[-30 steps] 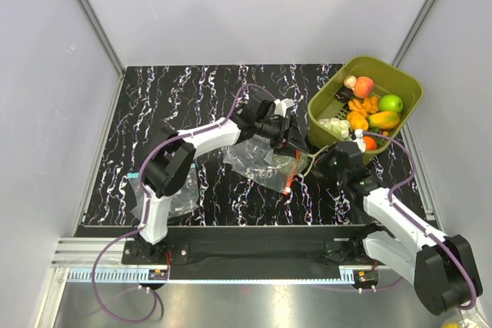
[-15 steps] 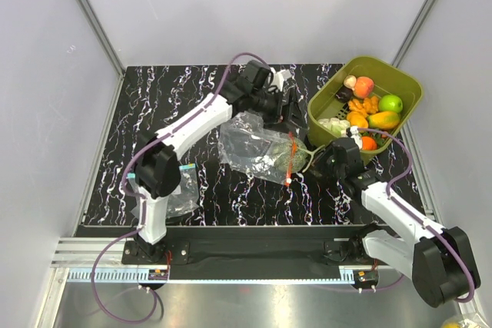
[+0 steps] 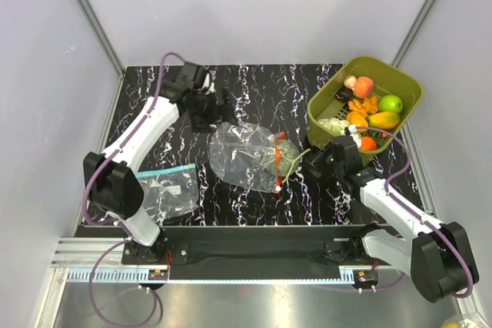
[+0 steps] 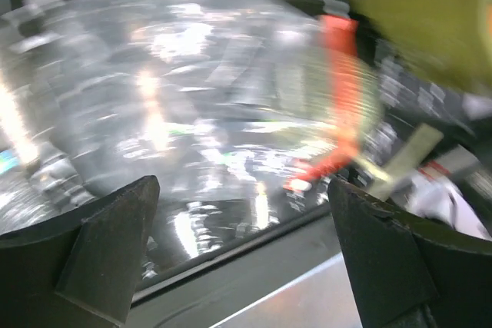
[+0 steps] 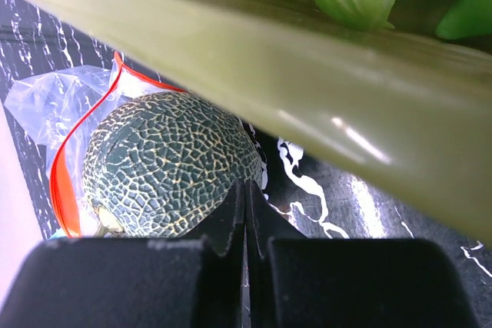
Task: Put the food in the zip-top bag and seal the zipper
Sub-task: Place the fake fruit in the zipper food storage bag.
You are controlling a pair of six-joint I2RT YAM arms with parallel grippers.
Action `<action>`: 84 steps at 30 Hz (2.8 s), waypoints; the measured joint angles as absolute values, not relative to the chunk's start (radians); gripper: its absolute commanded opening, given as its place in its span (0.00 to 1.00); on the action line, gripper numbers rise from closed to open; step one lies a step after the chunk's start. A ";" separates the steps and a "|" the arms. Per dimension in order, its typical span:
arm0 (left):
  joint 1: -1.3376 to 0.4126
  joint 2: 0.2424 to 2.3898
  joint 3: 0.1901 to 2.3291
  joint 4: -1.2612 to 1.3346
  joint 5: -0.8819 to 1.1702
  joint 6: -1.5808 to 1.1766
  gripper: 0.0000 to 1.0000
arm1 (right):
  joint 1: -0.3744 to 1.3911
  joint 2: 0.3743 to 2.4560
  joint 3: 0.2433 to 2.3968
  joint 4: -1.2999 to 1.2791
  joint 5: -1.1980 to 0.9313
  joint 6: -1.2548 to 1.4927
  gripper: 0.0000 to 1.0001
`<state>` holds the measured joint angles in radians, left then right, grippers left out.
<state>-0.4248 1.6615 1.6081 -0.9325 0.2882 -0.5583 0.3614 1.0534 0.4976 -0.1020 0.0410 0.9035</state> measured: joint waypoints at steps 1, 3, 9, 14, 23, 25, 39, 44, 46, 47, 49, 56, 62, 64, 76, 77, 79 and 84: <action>-0.395 1.656 1.570 -0.931 0.268 -0.563 0.99 | 0.361 1.056 0.499 -0.102 0.041 0.902 0.02; -0.338 1.651 1.494 -0.916 0.244 -0.576 0.99 | 0.361 1.061 0.501 -0.102 0.043 0.900 0.03; -0.228 1.631 1.312 -0.844 0.251 -0.614 0.99 | 0.362 1.099 0.519 -0.086 0.041 0.895 0.03; -0.184 1.629 1.279 -0.775 0.269 -0.626 0.99 | 0.367 1.156 0.550 -0.050 0.012 0.893 0.02; -0.175 1.738 1.234 -0.628 0.344 -0.649 0.98 | 0.369 1.208 0.578 -0.006 -0.027 0.893 0.02; -0.175 1.779 1.234 -0.609 0.360 -0.652 0.97 | 0.369 1.211 0.578 0.002 -0.036 0.893 0.02; -0.282 1.889 1.235 -0.535 0.403 -0.686 0.96 | 0.408 1.237 0.578 0.067 -0.045 0.923 0.01; -0.284 1.892 1.236 -0.528 0.409 -0.686 0.96 | 0.477 1.272 0.590 0.107 -0.043 0.930 0.01; -0.284 1.896 1.236 -0.528 0.409 -0.686 0.96 | 0.505 1.296 0.605 0.120 -0.039 0.932 0.01; -0.284 1.898 1.236 -0.528 0.409 -0.686 0.96 | 0.519 1.311 0.614 0.126 -0.038 0.933 0.01; -0.285 1.899 1.237 -0.528 0.411 -0.686 0.96 | 0.543 1.340 0.633 0.140 -0.037 0.934 0.01; -0.297 1.899 1.237 -0.522 0.416 -0.686 0.96 | 0.577 1.422 0.695 0.159 -0.021 0.934 0.06; -0.325 1.899 1.241 -0.524 0.424 -0.686 0.97 | 0.618 1.511 0.817 0.062 -0.010 0.906 0.13; -0.333 1.899 1.250 -0.532 0.424 -0.683 0.97 | 0.628 1.509 0.832 0.016 -0.006 0.889 0.16; -0.325 1.887 1.391 -0.671 0.365 -0.590 0.99 | 0.634 1.448 1.068 -0.420 0.136 0.797 0.73; -0.321 1.884 1.397 -0.689 0.356 -0.582 0.99 | 0.634 1.437 1.090 -0.459 0.154 0.801 0.73; -0.316 1.876 1.414 -0.727 0.331 -0.564 0.99 | 0.631 1.413 1.113 -0.522 0.176 0.808 0.73; -0.310 1.860 1.465 -0.799 0.271 -0.520 0.99 | 0.616 1.343 1.119 -0.628 0.183 0.818 0.61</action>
